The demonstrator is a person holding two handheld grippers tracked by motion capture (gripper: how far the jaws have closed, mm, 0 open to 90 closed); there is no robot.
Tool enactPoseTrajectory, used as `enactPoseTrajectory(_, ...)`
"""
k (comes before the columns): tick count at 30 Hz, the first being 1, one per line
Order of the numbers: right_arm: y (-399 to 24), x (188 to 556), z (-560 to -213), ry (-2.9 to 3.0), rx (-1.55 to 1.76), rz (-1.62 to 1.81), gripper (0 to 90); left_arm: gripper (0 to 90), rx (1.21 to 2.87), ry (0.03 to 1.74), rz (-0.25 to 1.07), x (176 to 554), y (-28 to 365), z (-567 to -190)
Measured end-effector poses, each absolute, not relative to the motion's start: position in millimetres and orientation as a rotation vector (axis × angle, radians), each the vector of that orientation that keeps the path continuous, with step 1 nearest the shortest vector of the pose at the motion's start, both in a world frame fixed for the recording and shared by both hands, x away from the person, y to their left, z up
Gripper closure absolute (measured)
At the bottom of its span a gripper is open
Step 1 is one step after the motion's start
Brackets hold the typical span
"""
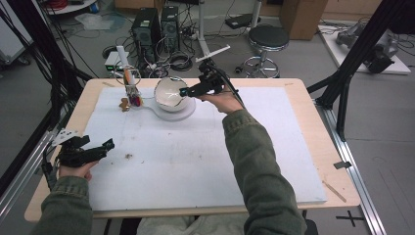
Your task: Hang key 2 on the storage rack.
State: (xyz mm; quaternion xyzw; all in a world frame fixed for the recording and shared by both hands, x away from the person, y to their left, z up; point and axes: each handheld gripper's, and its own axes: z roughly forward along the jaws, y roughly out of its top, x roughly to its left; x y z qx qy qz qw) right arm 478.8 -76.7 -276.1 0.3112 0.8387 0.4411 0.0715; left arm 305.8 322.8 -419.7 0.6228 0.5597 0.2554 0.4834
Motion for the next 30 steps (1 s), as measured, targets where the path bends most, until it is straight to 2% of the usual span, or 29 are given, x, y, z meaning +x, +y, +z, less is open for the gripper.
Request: enactPoseTrajectory(30,-166,462,-324,2.408,1.151,1.301,0.8,1.7,1.524,1.361,0.621,305,322,-420)
